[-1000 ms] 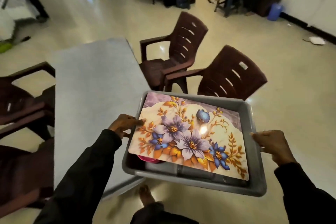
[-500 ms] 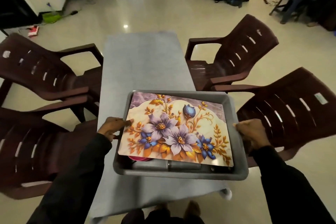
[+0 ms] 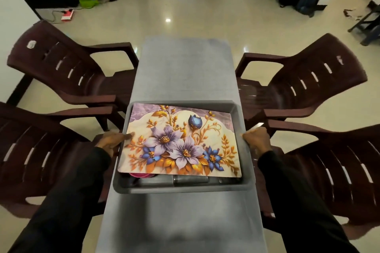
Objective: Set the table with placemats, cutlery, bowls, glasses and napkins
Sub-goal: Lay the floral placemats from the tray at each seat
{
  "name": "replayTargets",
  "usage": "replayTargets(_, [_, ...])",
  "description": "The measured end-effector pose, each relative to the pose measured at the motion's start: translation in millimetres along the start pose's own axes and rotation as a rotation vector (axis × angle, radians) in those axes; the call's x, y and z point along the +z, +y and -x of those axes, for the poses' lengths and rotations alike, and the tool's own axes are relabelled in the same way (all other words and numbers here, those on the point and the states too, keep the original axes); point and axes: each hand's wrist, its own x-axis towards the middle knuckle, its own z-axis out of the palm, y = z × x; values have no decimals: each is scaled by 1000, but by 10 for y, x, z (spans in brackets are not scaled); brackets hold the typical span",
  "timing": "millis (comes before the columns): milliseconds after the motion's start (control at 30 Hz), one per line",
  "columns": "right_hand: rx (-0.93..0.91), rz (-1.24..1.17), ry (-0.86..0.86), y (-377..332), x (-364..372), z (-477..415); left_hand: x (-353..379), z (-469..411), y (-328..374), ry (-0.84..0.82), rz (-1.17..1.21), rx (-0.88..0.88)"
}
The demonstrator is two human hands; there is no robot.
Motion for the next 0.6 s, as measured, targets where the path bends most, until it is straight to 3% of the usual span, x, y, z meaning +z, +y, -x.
replayTargets(333, [16,67,-114,-433,515,-913,-58,-572,438,66,54,-30])
replayTargets(600, [-6,-42,26,-672,708,-1216,58,-1123,848,2,26,43])
